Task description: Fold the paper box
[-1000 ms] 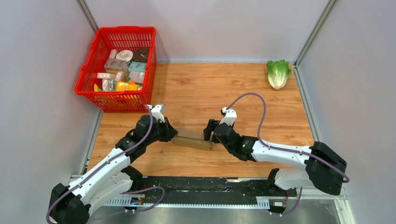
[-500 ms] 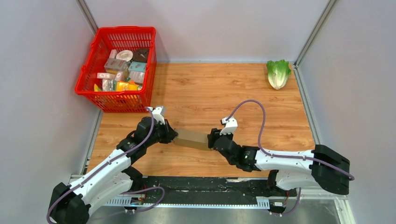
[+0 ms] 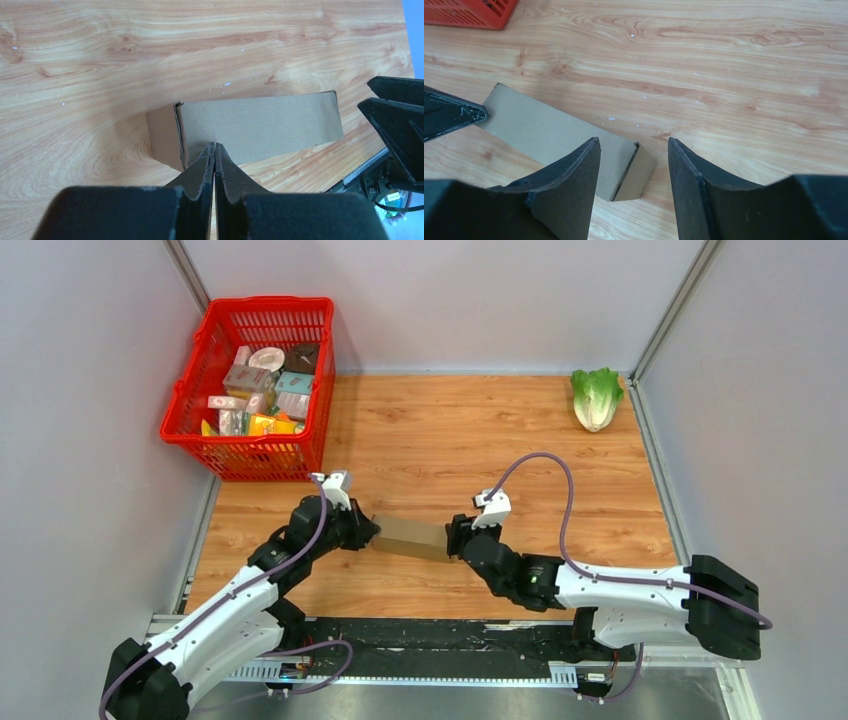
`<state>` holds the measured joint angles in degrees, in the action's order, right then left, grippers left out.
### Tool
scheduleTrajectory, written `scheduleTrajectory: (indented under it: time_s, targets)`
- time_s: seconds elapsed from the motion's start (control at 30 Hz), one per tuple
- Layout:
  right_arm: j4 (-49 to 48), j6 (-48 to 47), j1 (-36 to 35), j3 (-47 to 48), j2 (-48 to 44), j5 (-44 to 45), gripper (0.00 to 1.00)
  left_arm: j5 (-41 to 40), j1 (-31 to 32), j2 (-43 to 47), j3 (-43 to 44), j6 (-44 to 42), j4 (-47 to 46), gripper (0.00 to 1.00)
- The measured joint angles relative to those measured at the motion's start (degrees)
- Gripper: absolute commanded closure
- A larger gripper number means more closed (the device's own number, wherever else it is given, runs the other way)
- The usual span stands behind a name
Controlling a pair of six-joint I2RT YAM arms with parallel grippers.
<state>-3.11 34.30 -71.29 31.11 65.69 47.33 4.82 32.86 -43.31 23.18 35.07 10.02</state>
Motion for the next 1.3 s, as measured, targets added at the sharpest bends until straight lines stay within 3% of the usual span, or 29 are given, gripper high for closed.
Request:
scheduleTrajectory:
  time_s: [0.4,0.47,0.5,0.6,0.7,0.8,0.93,1.07,1.17,1.3]
  targets:
    - [-6.6,4.4,0.1,-6.1,1.0,-4.4,0.44,-0.1,0.0,2.5,-3.1,0.5,-2.9,0.92]
    - [-4.8,4.4,0.3,-6.1,-0.4,-5.7,0.42,0.1,0.0,3.5,-3.1,0.5,-2.0,0.86]
    - [-3.5,4.3,0.6,-6.1,-1.5,-6.7,0.39,0.1,0.0,4.1,-3.0,0.5,-1.2,0.77]
    - [1.4,3.0,4.7,-4.4,-4.5,-13.6,0.29,0.5,0.0,5.8,-1.6,-0.4,3.2,0.61]
    - [5.2,1.6,11.1,-1.2,-5.7,-22.1,0.18,1.4,-0.7,5.6,2.5,-2.5,8.3,0.50]
    - [7.5,0.3,18.2,1.6,-5.6,-32.3,0.14,2.1,-2.0,4.7,7.4,-4.7,11.9,0.47]
    - [9.8,-1.5,25.6,4.5,-2.3,-46.3,0.14,2.2,-3.5,2.5,11.2,-7.1,13.1,0.47]
    - [10.6,-2.9,27.6,6.7,3.0,-56.6,0.16,2.7,-4.8,-1.9,11.4,-8.5,13.0,0.53]
    - [10.9,-3.5,27.6,6.8,5.0,-60.3,0.21,3.3,-4.9,-5.3,9.8,-8.6,12.3,0.60]
    - [10.8,-4.2,27.7,6.4,5.4,-61.4,0.35,5.2,-5.0,-4.6,5.4,-8.0,9.6,0.70]
